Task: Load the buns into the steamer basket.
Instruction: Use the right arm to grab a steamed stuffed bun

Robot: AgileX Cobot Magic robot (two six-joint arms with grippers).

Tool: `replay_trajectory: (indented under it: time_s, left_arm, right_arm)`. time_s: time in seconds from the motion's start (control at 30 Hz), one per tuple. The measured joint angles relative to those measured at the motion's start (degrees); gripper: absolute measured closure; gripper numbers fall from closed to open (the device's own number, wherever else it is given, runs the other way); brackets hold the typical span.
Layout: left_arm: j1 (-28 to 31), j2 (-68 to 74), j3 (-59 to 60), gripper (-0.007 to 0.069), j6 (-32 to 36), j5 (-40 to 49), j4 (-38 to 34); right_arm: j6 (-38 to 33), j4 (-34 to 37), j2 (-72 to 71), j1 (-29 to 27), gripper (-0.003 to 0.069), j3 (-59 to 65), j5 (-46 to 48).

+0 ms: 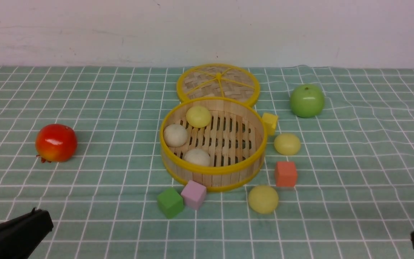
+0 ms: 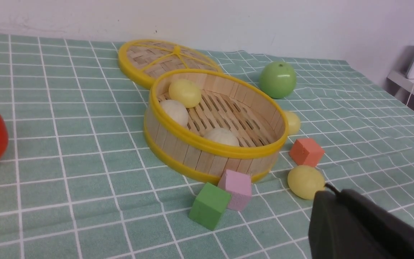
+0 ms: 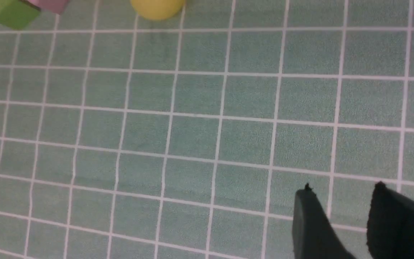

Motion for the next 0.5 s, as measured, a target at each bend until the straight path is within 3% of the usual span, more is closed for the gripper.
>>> replay_trajectory:
  time_s: [0.2,0.3,0.5]
  left_arm:
    - [0.0,0.0,0.0,0.0637,0.0,0.0,0.0]
    - [0.0,0.0,0.0,0.0636,0.0,0.0,0.0]
    - [0.0,0.0,0.0,0.0634,0.0,0.0,0.0]
  right_arm:
    - [0.2,-0.3,15.3,9.1,0.0419,-8.3,-1.5]
    - [3.7,-4.8,23.8,17.3,0.0419,-14.7,-3.6]
    - [10.6,-13.5,35.8,26.7,0.0419,-24.6,-6.6]
